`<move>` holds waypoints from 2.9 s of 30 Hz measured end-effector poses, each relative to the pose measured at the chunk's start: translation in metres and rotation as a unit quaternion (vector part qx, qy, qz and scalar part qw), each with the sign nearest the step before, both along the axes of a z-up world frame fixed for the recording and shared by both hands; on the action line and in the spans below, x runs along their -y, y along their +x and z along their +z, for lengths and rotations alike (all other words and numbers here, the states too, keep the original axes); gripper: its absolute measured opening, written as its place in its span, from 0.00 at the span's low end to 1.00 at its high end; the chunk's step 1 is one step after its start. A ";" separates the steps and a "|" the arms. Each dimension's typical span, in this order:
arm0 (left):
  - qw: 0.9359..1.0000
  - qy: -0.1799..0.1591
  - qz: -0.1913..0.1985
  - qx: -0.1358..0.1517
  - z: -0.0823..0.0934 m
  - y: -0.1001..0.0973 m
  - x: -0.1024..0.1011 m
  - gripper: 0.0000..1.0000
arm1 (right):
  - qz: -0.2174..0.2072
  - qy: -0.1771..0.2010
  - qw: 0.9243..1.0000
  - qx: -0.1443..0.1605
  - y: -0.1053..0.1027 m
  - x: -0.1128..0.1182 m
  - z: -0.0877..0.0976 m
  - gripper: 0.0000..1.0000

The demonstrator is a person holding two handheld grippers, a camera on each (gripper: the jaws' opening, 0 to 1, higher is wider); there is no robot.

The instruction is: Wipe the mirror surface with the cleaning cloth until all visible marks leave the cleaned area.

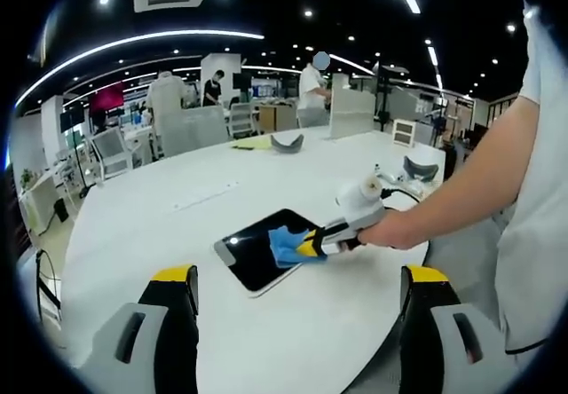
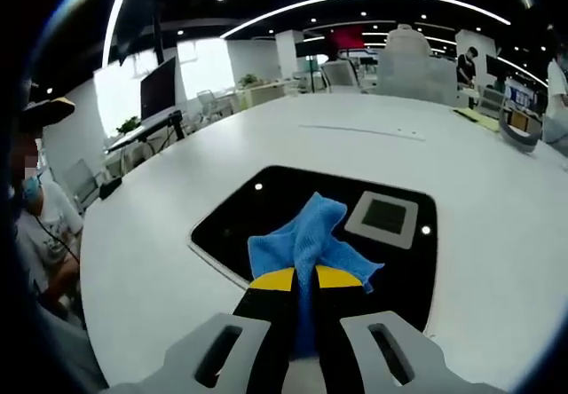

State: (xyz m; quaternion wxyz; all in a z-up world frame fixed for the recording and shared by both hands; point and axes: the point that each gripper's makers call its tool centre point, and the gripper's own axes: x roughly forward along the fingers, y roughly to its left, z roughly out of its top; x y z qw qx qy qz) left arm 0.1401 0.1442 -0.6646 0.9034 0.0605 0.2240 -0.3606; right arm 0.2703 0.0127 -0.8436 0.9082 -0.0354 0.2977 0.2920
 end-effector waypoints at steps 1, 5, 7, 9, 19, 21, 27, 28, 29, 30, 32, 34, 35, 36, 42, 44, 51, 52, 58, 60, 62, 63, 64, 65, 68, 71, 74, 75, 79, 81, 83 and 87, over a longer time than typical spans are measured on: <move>1.000 0.001 -0.001 0.001 0.000 0.000 -0.001 0.95 | -0.001 0.000 1.000 0.000 0.000 0.000 0.000 0.02; 1.000 0.000 -0.005 0.000 -0.003 0.001 -0.002 0.95 | -0.009 0.000 1.000 0.000 -0.001 -0.001 0.000 0.02; 1.000 0.000 -0.009 0.001 -0.002 0.000 -0.002 0.95 | -0.011 0.002 1.000 0.000 -0.002 -0.002 0.000 0.02; 1.000 0.001 -0.012 0.002 -0.001 0.000 -0.003 0.95 | -0.013 0.002 1.000 0.000 -0.003 -0.004 0.000 0.02; 1.000 -0.003 -0.014 0.008 0.001 -0.002 -0.013 0.95 | -0.013 0.007 1.000 -0.007 -0.009 -0.020 0.000 0.02; 1.000 -0.003 -0.014 0.008 0.001 -0.003 -0.017 0.95 | -0.010 0.006 1.000 -0.010 -0.010 -0.025 0.000 0.02; 1.000 0.002 -0.015 0.009 -0.001 -0.004 -0.027 0.95 | -0.011 0.004 1.000 -0.011 -0.011 -0.033 0.000 0.02; 1.000 0.001 -0.015 0.009 -0.001 -0.004 -0.029 0.95 | -0.011 0.002 1.000 -0.010 -0.011 -0.034 0.000 0.02; 1.000 0.002 -0.015 0.009 -0.001 -0.003 -0.030 0.95 | -0.014 0.004 1.000 -0.012 -0.011 -0.033 0.000 0.02; 1.000 0.002 -0.016 0.010 -0.001 -0.003 -0.030 0.95 | -0.019 0.008 1.000 -0.016 -0.011 -0.034 0.001 0.02; 1.000 -0.001 -0.020 0.011 -0.001 -0.002 -0.030 0.95 | -0.020 0.007 1.000 -0.017 -0.010 -0.034 0.000 0.02; 1.000 0.005 -0.026 0.010 -0.004 0.000 -0.028 0.95 | -0.024 0.006 0.999 -0.020 -0.010 -0.034 0.000 0.02; 1.000 0.004 -0.027 0.011 -0.003 0.001 -0.028 0.95 | -0.027 0.006 0.999 -0.022 -0.009 -0.034 0.000 0.02; 1.000 0.000 -0.028 0.013 -0.001 0.003 -0.027 0.95 | -0.031 0.006 0.999 -0.024 -0.009 -0.034 0.000 0.02; 0.999 -0.002 -0.031 0.014 -0.001 0.006 -0.025 0.95 | -0.052 0.009 0.998 -0.028 -0.008 -0.034 -0.001 0.02; 0.999 0.002 -0.033 0.012 -0.005 0.006 -0.027 0.95 | -0.061 0.012 0.998 -0.032 -0.007 -0.035 0.000 0.02; 1.000 -0.005 -0.027 0.012 -0.002 0.008 -0.032 0.95 | -0.073 0.024 0.996 -0.042 0.002 -0.037 0.000 0.02; 1.000 -0.007 -0.028 0.013 -0.002 0.009 -0.031 0.95 | -0.073 0.023 0.996 -0.042 0.003 -0.037 0.000 0.02; 0.999 -0.015 -0.028 0.016 0.000 0.013 -0.030 0.96 | -0.073 0.012 0.996 -0.041 0.005 -0.038 -0.001 0.01; 0.999 -0.017 -0.028 0.016 0.000 0.014 -0.030 0.96 | -0.079 0.014 0.996 -0.043 0.008 -0.038 -0.001 0.01; 0.999 -0.020 -0.028 0.015 -0.001 0.014 -0.031 0.96 | -0.081 0.012 0.996 -0.042 0.010 -0.039 0.000 0.01; 0.999 -0.020 -0.028 0.015 -0.001 0.014 -0.032 0.96 | -0.082 0.010 0.996 -0.042 0.011 -0.039 -0.001 0.01; 0.999 -0.019 -0.028 0.014 -0.002 0.014 -0.033 0.96 | -0.083 0.010 0.996 -0.042 0.013 -0.039 -0.001 0.01; 0.999 -0.020 -0.028 0.014 -0.002 0.014 -0.034 0.96 | -0.083 0.009 0.996 -0.042 0.013 -0.039 -0.001 0.01; 0.999 -0.020 -0.028 0.012 -0.004 0.015 -0.036 0.96 | -0.085 0.008 0.995 -0.042 0.015 -0.039 -0.001 0.01; 0.999 -0.020 -0.028 0.010 -0.005 0.017 -0.038 0.95 | -0.086 0.006 0.995 -0.040 0.016 -0.039 -0.001 0.01; 0.999 -0.023 -0.027 0.011 -0.005 0.020 -0.039 0.95 | -0.087 0.006 0.995 -0.038 0.018 -0.039 -0.001 0.01; 0.999 -0.024 -0.026 0.010 -0.006 0.021 -0.039 0.95 | -0.088 0.006 0.995 -0.039 0.019 -0.039 -0.001 0.01; 0.999 -0.024 -0.029 0.010 -0.007 0.023 -0.038 0.95 | -0.088 0.005 0.995 -0.039 0.025 -0.040 -0.001 0.01; 0.999 -0.022 -0.030 0.011 -0.008 0.023 -0.037 0.95 | -0.088 0.004 0.995 -0.039 0.027 -0.040 0.000 0.01; 0.999 -0.024 -0.030 0.010 -0.008 0.025 -0.037 0.95 | -0.088 0.002 0.995 -0.040 0.030 -0.040 0.000 0.01; 0.999 -0.026 -0.028 0.012 -0.008 0.028 -0.037 0.95 | -0.090 0.001 0.995 -0.040 0.038 -0.039 0.000 0.01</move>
